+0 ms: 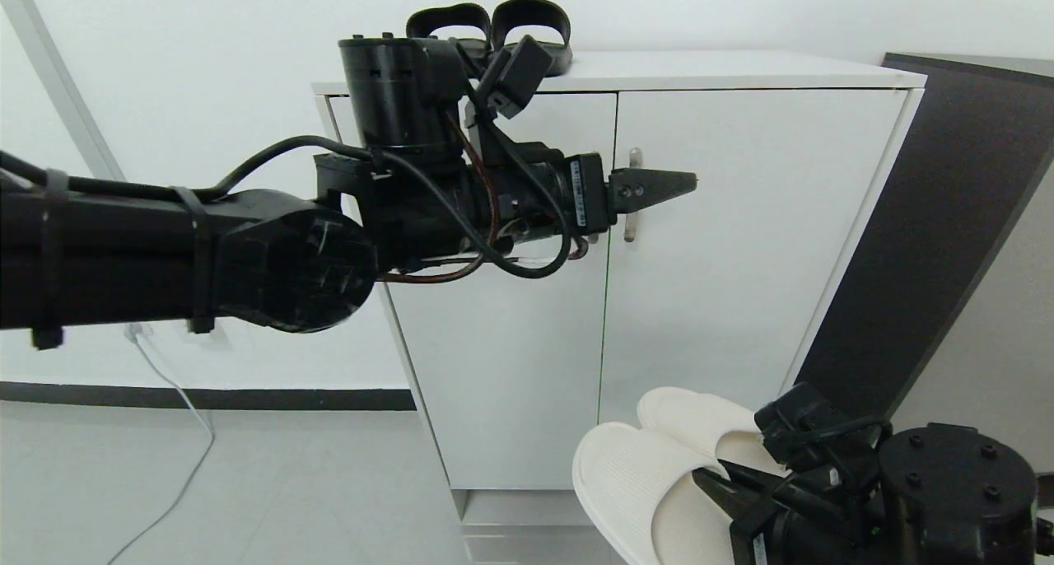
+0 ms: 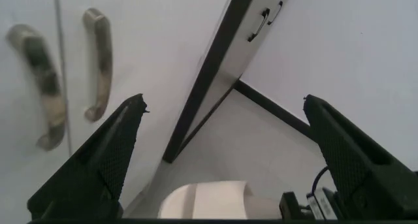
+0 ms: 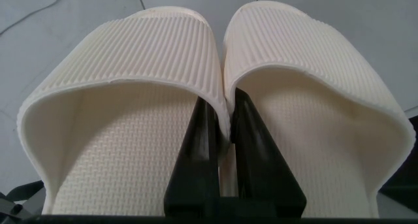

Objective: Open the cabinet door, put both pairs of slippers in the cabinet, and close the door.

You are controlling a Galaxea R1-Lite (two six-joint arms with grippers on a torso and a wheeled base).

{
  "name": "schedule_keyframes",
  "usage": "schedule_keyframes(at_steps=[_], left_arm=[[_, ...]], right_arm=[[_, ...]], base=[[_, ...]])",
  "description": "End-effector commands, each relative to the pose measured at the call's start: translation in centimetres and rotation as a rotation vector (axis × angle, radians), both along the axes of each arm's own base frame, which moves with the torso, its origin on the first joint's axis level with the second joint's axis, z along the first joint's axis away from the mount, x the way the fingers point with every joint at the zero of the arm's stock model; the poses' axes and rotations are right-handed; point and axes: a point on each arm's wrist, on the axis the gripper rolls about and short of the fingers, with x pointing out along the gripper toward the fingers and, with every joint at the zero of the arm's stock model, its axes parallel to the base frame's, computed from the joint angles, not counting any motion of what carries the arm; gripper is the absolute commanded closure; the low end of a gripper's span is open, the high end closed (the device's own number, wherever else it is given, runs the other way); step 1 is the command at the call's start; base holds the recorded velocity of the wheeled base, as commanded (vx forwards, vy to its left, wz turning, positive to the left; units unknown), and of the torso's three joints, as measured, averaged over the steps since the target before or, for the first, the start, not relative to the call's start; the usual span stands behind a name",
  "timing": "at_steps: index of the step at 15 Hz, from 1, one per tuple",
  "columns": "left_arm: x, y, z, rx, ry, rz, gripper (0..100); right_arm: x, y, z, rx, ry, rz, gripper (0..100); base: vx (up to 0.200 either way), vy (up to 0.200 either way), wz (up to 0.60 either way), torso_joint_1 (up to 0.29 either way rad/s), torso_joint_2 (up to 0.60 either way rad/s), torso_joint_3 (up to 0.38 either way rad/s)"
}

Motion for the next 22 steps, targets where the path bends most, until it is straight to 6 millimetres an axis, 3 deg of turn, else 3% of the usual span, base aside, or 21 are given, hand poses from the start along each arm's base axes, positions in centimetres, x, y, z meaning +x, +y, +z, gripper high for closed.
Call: schedule_keyframes(at_steps=[1,17,18,22], left_arm=[[1.6,-1.5,-0.8,0.001,0.009,0.008,0],[5.3,-3.4,-1.3,0.006,0.012,0.124,0],[5.4,-3.5,-1.3,0.007,0.013,0.124,100],[4.6,-3.2,-1.6,0.021,0.032,0.117,100]], right_arm=[[0.0,0.0,0.0,-0.002,0.002,0.003,100],[0.0,0.1,-0.2,-0.015,-0.002,0.007,100],[0.0,0.0,-0.2,-0.016,-0.001,0.007,100],[-0.4,-0.3,-0.7,-0.022,0.026,0.055,100]], base=[[0.0,0.0,0.0,0.0,0.0,0.0],[0.0,0.0,0.0,0.0,0.0,0.0],[0.0,0.0,0.0,0.0,0.0,0.0],[0.0,0.0,0.0,0.0,0.0,0.0]])
